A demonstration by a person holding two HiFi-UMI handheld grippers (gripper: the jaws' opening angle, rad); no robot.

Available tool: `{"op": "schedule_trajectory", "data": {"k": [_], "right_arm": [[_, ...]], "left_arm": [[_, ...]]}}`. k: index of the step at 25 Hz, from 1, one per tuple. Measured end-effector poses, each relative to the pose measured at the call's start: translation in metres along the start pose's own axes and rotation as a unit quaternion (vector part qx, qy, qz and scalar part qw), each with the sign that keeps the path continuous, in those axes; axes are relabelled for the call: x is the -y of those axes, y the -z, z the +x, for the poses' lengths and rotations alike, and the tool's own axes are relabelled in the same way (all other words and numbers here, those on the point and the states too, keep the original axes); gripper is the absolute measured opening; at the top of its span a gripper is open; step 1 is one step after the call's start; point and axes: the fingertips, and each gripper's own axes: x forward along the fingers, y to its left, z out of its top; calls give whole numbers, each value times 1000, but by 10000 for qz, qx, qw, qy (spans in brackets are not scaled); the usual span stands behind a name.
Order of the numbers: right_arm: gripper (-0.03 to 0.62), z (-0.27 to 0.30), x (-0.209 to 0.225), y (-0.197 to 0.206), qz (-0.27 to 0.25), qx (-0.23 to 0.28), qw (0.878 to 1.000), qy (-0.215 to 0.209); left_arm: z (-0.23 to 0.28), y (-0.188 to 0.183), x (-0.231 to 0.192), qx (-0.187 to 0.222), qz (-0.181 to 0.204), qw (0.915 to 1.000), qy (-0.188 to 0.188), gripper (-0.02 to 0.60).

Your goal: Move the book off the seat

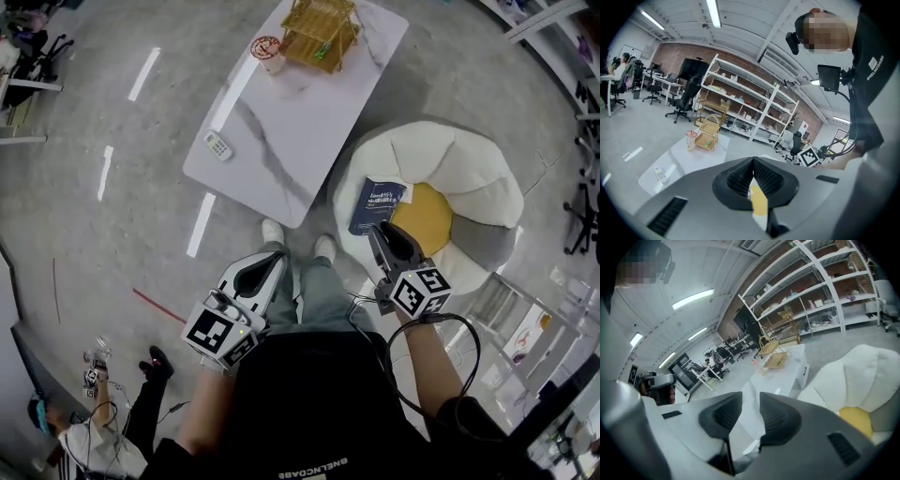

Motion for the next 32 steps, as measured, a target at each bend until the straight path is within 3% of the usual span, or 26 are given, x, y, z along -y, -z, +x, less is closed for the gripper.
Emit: {"op": "schedule_trajectory", "data": {"k": [10,16,25,32], "right_arm": [[188,39,68,40,35,-242,9957,895],[250,70,108,90,285,-503,9872,1488],[310,117,170,166,457,-906,9695,2231],[327,161,227,219,542,-1215,9501,2823]], "left_arm": [[59,26,-35,-316,-16,9987,397,6],[77,51,-65,-561,97,9971,504,6],[103,88,-96,-667,165,9952,700,6],[117,109,-127,-509,-96,9965,650,6]]}}
